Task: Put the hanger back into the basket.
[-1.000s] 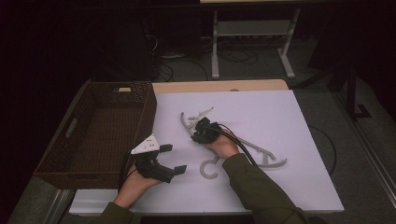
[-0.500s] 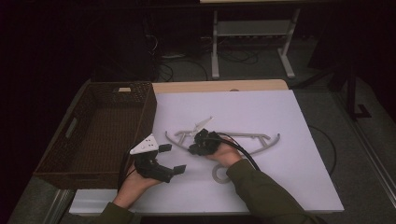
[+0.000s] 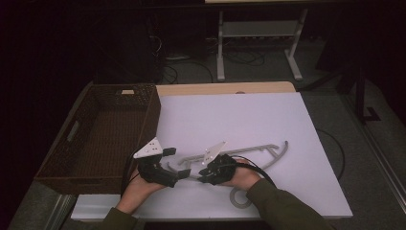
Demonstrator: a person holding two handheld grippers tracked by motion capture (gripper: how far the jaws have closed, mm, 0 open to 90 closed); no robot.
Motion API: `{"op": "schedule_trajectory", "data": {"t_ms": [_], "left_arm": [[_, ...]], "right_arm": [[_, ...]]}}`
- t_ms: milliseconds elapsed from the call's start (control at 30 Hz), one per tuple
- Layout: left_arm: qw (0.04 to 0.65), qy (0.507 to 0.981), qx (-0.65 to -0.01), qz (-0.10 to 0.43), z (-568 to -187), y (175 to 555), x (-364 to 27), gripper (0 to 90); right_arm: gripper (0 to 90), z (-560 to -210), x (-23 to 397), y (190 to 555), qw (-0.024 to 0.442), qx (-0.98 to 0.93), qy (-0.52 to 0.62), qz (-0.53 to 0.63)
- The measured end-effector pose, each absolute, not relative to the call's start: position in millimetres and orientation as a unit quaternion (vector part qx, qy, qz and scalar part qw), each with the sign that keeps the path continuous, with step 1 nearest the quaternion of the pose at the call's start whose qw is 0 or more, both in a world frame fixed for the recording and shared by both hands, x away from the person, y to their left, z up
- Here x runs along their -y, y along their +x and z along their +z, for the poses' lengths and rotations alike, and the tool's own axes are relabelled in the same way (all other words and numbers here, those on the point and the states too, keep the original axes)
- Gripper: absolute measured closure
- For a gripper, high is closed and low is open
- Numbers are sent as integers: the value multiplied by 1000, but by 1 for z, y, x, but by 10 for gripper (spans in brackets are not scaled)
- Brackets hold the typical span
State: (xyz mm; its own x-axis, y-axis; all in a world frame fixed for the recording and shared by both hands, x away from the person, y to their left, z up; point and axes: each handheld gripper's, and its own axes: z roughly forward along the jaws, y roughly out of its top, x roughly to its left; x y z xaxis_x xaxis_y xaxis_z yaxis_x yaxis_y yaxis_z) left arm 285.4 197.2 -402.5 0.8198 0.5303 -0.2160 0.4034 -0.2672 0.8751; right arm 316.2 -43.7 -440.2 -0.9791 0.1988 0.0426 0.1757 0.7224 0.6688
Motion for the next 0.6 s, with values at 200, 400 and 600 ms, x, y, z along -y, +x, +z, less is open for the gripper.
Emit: {"op": "schedule_trajectory", "data": {"t_ms": [200, 400, 600], "left_arm": [[527, 795, -295, 58, -403, 285, -197, 0], [525, 796, -295, 60, -403, 285, -197, 0], [522, 798, -295, 59, -404, 286, -196, 0]], "right_arm": [[681, -419, 92, 317, 37, -903, 185, 385], [869, -415, 169, 327, 80, -874, 312, 363], [897, -426, 208, 337, 104, -860, 376, 329]]}}
